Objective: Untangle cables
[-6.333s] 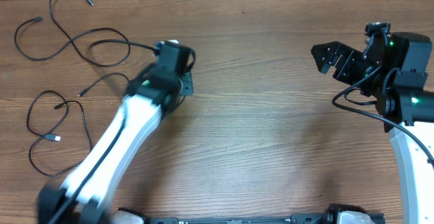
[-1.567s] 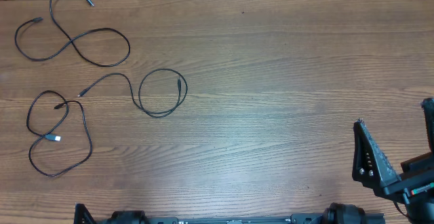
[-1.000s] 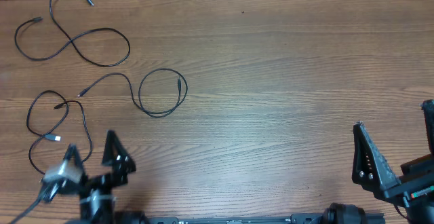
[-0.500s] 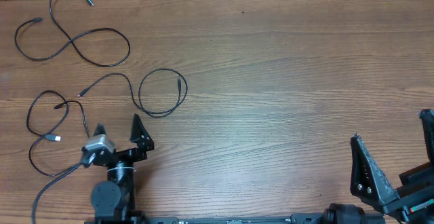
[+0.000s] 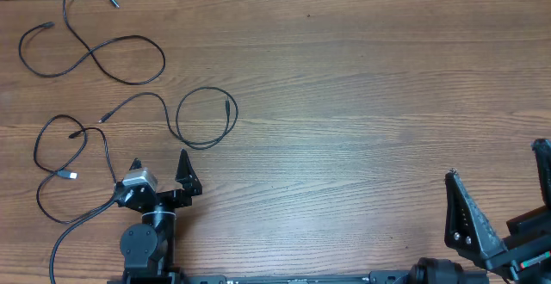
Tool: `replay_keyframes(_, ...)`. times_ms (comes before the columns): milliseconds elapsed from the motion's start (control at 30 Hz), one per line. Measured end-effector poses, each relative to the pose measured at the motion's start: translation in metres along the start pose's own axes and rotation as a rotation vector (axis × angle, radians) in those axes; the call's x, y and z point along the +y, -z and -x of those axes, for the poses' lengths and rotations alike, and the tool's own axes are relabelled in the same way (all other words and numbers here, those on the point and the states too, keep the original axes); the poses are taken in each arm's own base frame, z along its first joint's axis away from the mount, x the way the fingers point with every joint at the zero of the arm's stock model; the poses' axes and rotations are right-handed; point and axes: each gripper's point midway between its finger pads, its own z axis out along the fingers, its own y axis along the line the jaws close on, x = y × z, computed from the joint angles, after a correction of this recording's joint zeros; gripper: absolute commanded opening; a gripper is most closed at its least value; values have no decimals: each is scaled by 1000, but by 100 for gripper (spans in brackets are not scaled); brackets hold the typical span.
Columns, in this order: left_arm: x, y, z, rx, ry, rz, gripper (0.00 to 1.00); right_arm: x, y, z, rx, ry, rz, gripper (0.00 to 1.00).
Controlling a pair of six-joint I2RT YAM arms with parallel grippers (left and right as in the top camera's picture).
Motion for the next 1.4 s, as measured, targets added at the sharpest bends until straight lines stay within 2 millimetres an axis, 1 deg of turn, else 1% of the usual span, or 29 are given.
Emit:
replay_keyframes(133,0,0,0,0,0,0,100,7,10,6,-28,13,9,100)
replay_keyframes(200,0,0,0,0,0,-1,100,18,24,13,-65,25,40,100)
replay_keyframes(333,3,0,1,-3,1,11,100,32,46,22,-122,46,72,100)
replay_keyframes(467,3,0,1,-3,1,12,100,46,73,31,-189,77,89,100)
replay_keyframes(500,3,0,1,-3,1,12,100,50,81,32,-207,86,92,100)
replay_keyframes(533,3,0,1,-3,1,12,99,56,94,34,-233,98,97,100)
replay_keyframes(567,3,0,1,-3,1,12,100,58,99,35,-244,103,99,100)
replay_keyframes(633,3,0,1,-3,1,12,100,66,116,37,-281,119,112,100)
replay_keyframes(767,3,0,1,-3,1,12,100,78,142,42,-308,159,127,100)
replay_keyframes(867,3,0,1,-3,1,12,100,86,160,56,-355,218,143,100)
replay_keyframes(1033,3,0,1,-3,1,12,100,100,192,85,-470,299,156,100)
replay_keyframes(1167,3,0,1,-3,1,12,100,109,211,105,-565,351,158,100)
replay_keyframes(1233,3,0,1,-3,1,12,100,112,216,111,-597,367,159,100)
replay_keyframes(1300,3,0,1,-3,1,12,100,113,219,115,-617,378,159,100)
replay_keyframes(1400,3,0,1,-3,1,12,99,113,219,115,-616,378,159,100)
